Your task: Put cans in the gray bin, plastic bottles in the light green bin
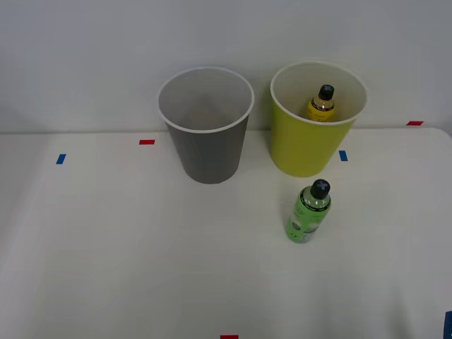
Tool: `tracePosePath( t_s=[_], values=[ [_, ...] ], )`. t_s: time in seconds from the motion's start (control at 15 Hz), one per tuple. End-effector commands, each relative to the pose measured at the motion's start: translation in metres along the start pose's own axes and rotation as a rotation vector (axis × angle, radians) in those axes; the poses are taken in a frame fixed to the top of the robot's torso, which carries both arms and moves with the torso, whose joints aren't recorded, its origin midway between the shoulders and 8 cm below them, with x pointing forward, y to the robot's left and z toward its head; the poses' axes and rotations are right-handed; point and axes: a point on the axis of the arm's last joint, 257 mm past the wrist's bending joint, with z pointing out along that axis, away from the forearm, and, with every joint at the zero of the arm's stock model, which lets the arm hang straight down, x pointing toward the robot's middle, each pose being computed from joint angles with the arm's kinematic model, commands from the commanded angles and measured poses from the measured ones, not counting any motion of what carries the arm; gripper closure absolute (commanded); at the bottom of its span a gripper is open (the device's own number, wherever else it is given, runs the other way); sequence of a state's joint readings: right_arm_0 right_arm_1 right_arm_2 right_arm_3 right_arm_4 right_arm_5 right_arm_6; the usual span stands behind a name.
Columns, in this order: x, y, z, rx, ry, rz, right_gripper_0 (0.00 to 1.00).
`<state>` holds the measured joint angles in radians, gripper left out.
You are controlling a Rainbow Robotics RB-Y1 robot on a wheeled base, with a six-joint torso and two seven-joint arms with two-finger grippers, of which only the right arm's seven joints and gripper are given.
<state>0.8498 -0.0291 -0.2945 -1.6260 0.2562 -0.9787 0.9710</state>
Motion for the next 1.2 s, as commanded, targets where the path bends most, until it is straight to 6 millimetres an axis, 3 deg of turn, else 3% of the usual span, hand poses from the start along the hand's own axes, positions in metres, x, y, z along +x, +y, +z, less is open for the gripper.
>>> tracePosePath(
  t_s=[0.07, 1.2],
  values=[
    [0.0, 0.0, 0.0, 0.0, 0.0, 0.0, 0.0],
    [0.0, 0.0, 0.0, 0.0, 0.0, 0.0, 0.0]
  ],
)
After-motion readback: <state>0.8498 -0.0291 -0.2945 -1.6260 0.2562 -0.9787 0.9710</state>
